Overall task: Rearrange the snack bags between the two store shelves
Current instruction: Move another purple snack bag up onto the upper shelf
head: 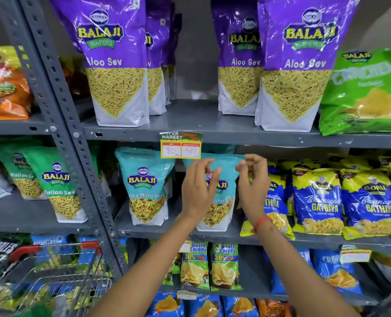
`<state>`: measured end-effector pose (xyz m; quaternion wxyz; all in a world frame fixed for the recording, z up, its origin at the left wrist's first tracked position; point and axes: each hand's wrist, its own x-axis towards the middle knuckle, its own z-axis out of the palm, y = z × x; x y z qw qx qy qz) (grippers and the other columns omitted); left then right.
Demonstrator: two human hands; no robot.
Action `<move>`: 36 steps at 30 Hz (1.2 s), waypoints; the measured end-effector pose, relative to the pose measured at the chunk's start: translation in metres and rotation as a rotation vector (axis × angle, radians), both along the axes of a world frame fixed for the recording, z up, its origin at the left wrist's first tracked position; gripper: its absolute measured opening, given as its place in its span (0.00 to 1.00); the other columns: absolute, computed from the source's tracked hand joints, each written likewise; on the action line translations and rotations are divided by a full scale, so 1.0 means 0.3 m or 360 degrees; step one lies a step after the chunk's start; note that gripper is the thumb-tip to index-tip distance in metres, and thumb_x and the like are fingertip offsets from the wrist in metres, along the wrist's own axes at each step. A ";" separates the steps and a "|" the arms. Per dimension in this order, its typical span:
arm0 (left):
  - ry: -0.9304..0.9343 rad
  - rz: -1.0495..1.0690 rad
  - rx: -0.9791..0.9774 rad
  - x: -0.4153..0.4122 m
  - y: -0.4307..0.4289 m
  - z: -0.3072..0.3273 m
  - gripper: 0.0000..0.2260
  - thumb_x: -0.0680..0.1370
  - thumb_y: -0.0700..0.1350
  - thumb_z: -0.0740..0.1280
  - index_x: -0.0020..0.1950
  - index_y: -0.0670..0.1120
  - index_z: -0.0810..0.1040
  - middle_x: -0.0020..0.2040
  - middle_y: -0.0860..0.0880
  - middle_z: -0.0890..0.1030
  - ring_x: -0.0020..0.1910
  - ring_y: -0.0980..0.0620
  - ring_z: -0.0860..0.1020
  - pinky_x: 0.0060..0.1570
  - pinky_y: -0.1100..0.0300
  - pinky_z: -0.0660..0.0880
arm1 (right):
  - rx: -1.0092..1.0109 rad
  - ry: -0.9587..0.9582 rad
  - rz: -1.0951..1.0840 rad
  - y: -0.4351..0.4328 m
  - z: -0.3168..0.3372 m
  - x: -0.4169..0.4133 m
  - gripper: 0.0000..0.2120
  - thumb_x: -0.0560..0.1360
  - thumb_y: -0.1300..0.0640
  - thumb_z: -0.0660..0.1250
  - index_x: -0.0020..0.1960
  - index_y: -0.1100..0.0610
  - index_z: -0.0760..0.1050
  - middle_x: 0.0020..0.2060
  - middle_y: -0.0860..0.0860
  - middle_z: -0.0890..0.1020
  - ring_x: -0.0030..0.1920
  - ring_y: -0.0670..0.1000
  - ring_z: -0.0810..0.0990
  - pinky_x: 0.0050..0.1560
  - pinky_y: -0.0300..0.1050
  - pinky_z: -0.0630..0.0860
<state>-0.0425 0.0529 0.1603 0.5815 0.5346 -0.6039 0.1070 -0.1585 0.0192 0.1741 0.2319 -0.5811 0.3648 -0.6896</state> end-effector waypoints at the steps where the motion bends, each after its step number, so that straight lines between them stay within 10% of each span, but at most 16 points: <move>1: -0.0011 -0.0034 -0.0087 -0.024 -0.001 0.058 0.21 0.80 0.58 0.54 0.57 0.42 0.75 0.44 0.45 0.78 0.45 0.53 0.72 0.47 0.62 0.69 | -0.0076 -0.0018 -0.0017 0.010 0.048 -0.003 0.04 0.76 0.56 0.62 0.50 0.49 0.70 0.40 0.48 0.79 0.43 0.51 0.81 0.42 0.41 0.77; 8: 0.0022 -0.0211 -0.0284 -0.146 -0.105 0.401 0.25 0.80 0.56 0.53 0.70 0.40 0.67 0.56 0.42 0.79 0.55 0.44 0.75 0.58 0.54 0.71 | -0.0615 0.0028 -0.0399 -0.037 0.331 -0.087 0.11 0.76 0.58 0.61 0.55 0.63 0.71 0.49 0.55 0.75 0.52 0.51 0.72 0.57 0.38 0.67; 13: 0.0228 -0.0445 0.0247 -0.217 -0.225 0.515 0.32 0.81 0.54 0.57 0.78 0.42 0.47 0.80 0.41 0.54 0.78 0.44 0.55 0.75 0.49 0.56 | -0.0484 0.0203 -0.0639 -0.158 0.405 -0.180 0.23 0.74 0.58 0.62 0.67 0.63 0.64 0.64 0.63 0.70 0.66 0.57 0.64 0.69 0.31 0.51; 16: 0.0313 -0.0592 0.0499 -0.243 -0.278 0.541 0.35 0.81 0.55 0.58 0.78 0.40 0.43 0.81 0.42 0.49 0.79 0.44 0.51 0.76 0.50 0.52 | -0.0268 0.0322 -0.0663 -0.220 0.413 -0.223 0.30 0.75 0.53 0.61 0.72 0.64 0.58 0.70 0.66 0.63 0.71 0.64 0.60 0.73 0.50 0.53; 24: 0.0282 -0.0637 0.0627 -0.257 -0.329 0.511 0.21 0.78 0.53 0.66 0.62 0.39 0.72 0.57 0.41 0.79 0.55 0.46 0.76 0.48 0.57 0.67 | 0.0166 0.0318 -0.0311 -0.277 0.415 -0.297 0.37 0.78 0.47 0.59 0.74 0.68 0.47 0.75 0.66 0.56 0.75 0.63 0.56 0.74 0.54 0.54; 29: 0.0313 -0.0632 0.0640 -0.234 -0.323 0.510 0.18 0.77 0.52 0.67 0.56 0.38 0.76 0.54 0.38 0.82 0.52 0.45 0.78 0.47 0.57 0.69 | 0.0205 0.0268 -0.0231 -0.266 0.426 -0.285 0.42 0.72 0.41 0.59 0.74 0.67 0.49 0.73 0.66 0.61 0.74 0.63 0.59 0.73 0.56 0.57; 36: 0.0354 -0.0580 0.0567 -0.067 -0.307 0.483 0.22 0.71 0.62 0.67 0.42 0.41 0.73 0.43 0.35 0.79 0.42 0.44 0.77 0.43 0.48 0.71 | 0.0076 0.0278 0.0069 -0.237 0.412 -0.214 0.25 0.73 0.57 0.67 0.67 0.59 0.64 0.63 0.60 0.75 0.65 0.58 0.72 0.62 0.50 0.68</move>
